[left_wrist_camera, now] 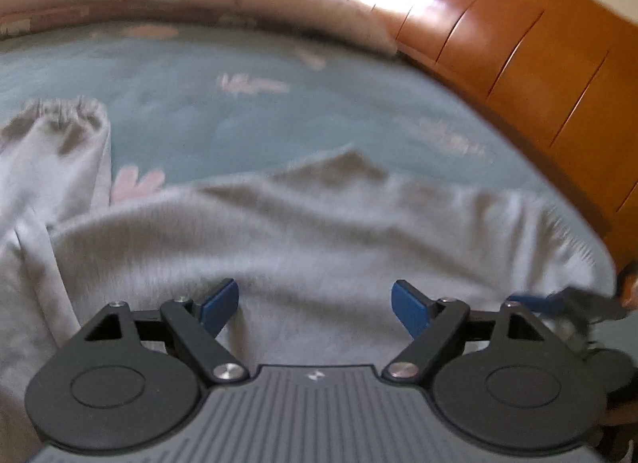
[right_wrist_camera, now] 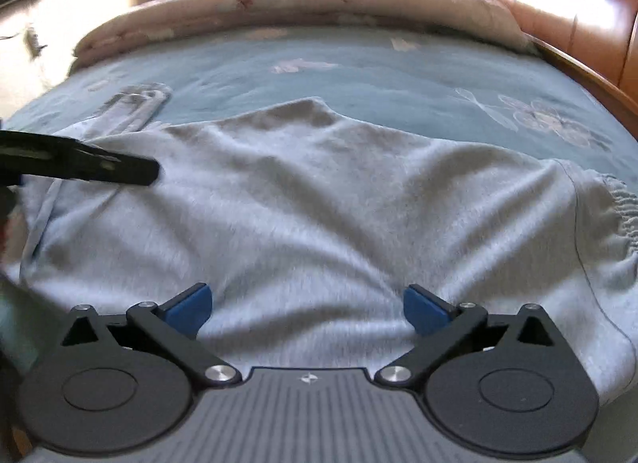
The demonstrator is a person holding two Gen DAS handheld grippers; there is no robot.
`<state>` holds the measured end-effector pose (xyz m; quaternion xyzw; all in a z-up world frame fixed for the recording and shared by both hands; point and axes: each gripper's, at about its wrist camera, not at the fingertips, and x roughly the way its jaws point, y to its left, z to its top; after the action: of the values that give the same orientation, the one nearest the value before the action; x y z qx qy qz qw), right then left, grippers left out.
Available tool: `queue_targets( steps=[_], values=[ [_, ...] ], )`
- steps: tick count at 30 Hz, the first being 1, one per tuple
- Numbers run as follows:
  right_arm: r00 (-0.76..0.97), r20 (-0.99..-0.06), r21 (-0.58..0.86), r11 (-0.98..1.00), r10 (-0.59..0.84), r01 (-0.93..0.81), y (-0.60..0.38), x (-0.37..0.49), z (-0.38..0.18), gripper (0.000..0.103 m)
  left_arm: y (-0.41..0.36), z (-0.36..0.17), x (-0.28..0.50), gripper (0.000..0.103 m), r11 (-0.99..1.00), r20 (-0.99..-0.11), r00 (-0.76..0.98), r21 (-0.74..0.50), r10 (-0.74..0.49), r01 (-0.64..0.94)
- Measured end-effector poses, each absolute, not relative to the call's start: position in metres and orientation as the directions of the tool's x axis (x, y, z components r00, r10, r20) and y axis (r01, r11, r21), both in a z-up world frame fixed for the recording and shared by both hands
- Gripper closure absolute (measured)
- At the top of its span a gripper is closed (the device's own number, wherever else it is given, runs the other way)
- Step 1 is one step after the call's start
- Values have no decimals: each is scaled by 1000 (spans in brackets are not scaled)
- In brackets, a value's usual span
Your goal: Fold clothes
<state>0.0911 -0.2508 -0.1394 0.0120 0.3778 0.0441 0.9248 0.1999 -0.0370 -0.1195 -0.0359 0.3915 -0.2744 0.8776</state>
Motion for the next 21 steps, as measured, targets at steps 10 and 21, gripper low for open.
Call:
queue_targets(
  steps=[10,21],
  values=[
    [775,-616,97,990,143,-105,-263,79,-139,0,-53,-124,194,1,823,-695,533,-153,-484,548],
    [808,-578,203,979,117,4,-325,51,-142,0,-64,-127,198,1,848,-714,547,-123,-436,516]
  ],
)
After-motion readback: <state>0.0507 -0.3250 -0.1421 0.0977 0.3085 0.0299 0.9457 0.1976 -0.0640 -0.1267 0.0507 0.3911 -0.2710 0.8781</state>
